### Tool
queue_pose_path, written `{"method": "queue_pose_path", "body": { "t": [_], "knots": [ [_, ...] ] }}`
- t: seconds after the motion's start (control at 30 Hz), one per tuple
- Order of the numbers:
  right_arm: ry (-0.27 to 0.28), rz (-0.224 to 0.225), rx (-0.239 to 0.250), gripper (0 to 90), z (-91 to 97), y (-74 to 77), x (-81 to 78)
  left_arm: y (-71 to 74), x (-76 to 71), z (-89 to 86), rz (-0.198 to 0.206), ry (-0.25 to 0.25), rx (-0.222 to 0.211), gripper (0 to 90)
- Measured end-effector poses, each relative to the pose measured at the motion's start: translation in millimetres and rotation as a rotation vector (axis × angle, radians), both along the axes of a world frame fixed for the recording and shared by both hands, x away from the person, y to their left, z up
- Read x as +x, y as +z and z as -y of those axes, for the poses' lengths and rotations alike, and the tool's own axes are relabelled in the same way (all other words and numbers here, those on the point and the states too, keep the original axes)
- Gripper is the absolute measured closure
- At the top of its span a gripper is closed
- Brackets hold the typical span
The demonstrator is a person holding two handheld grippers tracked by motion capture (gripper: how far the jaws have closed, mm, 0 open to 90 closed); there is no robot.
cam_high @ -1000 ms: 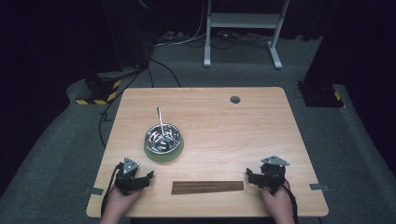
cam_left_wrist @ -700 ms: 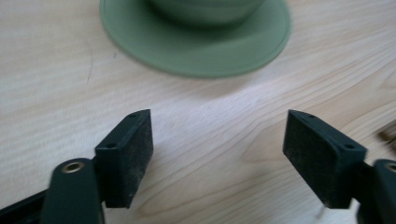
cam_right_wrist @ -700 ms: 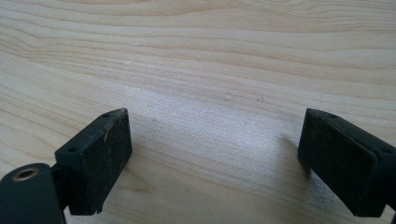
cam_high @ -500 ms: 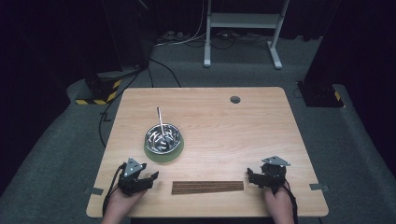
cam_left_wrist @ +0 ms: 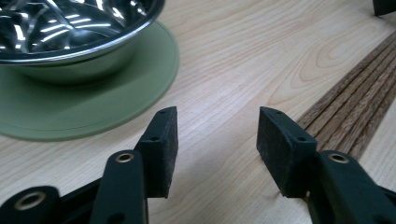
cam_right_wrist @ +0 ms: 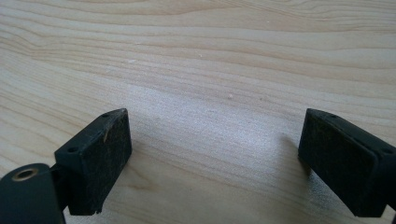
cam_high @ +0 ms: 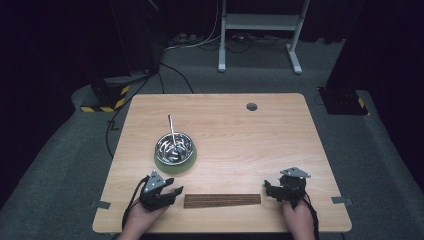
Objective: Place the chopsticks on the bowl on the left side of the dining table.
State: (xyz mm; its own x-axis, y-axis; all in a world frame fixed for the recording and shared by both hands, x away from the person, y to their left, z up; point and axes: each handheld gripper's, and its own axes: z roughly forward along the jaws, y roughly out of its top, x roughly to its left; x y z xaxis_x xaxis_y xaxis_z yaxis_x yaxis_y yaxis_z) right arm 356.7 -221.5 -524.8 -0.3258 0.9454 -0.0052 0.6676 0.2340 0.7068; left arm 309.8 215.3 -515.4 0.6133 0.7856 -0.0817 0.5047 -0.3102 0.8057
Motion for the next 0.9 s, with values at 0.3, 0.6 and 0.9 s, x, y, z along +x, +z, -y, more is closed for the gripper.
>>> {"method": "queue_pose_path", "body": {
  "t": [0.3,0.6,0.9],
  "knots": [
    [0.014,-0.013,-0.005,9.2,0.2,1.0,-0.3,-1.6,-2.0,11.8,0.0,-0.038,-0.019,61.9],
    [0.018,-0.006,-0.003,9.3,-0.5,0.4,-0.4,-6.1,-1.4,18.2,-0.011,-0.062,-0.016,64.1],
    [0.022,0.003,-0.002,9.4,-0.8,-0.1,-0.3,-7.9,-3.1,20.4,-0.011,-0.09,0.005,61.5]
  ]
}}
